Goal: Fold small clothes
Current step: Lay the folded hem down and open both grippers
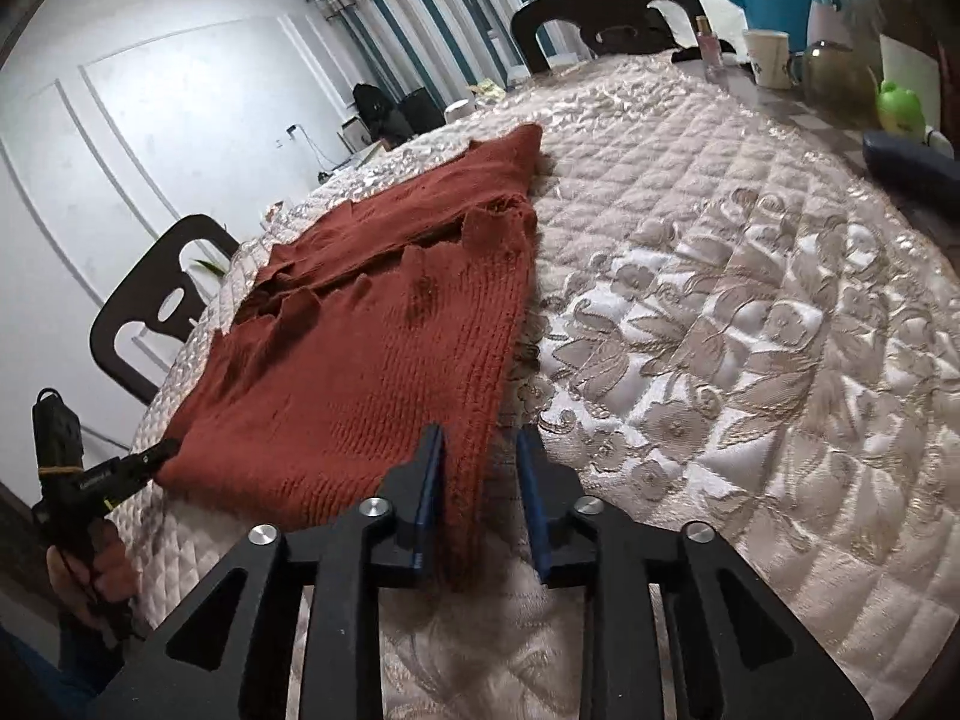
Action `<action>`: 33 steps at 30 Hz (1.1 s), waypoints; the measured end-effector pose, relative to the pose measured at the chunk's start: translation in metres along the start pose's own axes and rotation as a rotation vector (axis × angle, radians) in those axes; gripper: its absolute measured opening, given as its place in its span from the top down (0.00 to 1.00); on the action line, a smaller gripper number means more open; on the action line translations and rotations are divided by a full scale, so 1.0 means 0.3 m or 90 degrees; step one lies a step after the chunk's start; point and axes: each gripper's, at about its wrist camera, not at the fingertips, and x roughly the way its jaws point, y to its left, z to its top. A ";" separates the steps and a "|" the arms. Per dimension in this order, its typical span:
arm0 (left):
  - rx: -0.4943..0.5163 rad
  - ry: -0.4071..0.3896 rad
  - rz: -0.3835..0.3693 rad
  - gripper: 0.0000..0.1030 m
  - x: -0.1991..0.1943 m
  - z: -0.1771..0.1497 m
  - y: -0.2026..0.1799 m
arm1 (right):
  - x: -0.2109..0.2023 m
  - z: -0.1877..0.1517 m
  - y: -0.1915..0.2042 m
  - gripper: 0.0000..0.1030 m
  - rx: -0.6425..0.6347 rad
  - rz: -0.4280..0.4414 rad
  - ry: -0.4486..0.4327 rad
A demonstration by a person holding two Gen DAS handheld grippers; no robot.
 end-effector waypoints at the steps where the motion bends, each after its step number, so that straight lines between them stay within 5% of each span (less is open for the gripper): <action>1: 0.005 -0.004 0.008 0.67 -0.008 -0.003 -0.002 | -0.012 -0.004 -0.005 0.70 0.000 0.004 -0.002; 4: 0.030 -0.010 0.032 0.62 -0.026 -0.010 -0.022 | -0.031 -0.019 -0.004 0.62 -0.001 0.019 -0.003; 20: 0.082 0.011 0.079 0.55 0.002 -0.038 -0.081 | -0.011 -0.056 0.017 0.62 -0.021 0.021 0.023; 30: 0.096 0.000 0.076 0.55 0.001 -0.045 -0.094 | -0.002 -0.054 0.056 0.62 -0.061 0.049 0.020; 33: 0.111 0.002 0.077 0.64 0.008 -0.050 -0.107 | 0.019 -0.061 0.069 0.62 -0.079 0.034 0.031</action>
